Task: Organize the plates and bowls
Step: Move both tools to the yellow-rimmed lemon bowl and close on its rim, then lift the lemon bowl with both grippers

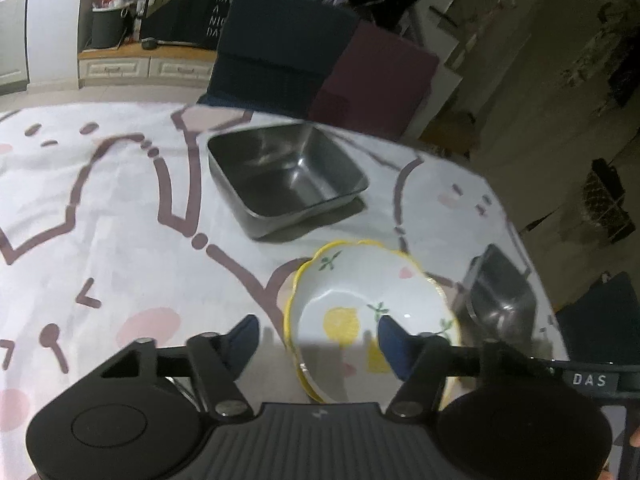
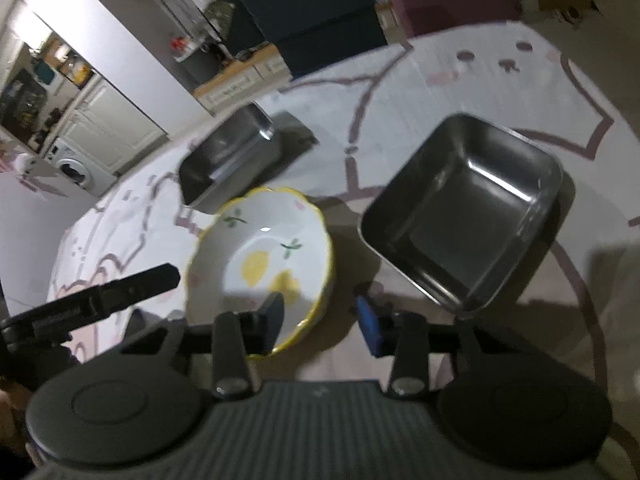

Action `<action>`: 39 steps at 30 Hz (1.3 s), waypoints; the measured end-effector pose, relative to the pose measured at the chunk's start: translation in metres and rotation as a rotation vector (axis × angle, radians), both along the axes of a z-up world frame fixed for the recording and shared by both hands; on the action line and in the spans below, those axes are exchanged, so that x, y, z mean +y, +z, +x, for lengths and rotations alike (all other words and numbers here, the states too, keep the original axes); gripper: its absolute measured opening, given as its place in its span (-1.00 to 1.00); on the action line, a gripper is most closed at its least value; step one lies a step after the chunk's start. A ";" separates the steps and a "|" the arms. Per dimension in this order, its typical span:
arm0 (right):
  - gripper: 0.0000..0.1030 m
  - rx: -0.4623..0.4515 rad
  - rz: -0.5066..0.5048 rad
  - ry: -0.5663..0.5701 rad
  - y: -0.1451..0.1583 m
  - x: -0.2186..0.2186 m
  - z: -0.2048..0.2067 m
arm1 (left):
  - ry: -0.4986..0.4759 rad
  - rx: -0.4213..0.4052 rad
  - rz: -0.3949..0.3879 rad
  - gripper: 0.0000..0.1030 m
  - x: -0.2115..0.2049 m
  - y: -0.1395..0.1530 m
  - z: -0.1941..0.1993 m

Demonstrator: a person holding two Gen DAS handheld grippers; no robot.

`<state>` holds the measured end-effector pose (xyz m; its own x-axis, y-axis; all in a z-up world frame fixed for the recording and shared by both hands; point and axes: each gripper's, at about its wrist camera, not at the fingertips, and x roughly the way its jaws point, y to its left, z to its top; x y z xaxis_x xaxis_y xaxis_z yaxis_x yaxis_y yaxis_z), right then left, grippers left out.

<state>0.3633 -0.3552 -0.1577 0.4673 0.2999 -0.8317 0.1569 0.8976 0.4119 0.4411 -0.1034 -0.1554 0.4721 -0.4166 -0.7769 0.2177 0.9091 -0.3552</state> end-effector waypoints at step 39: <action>-0.74 -0.065 -0.170 0.062 0.000 0.038 0.021 | 0.026 -0.057 0.042 -0.85 -0.005 0.017 -0.009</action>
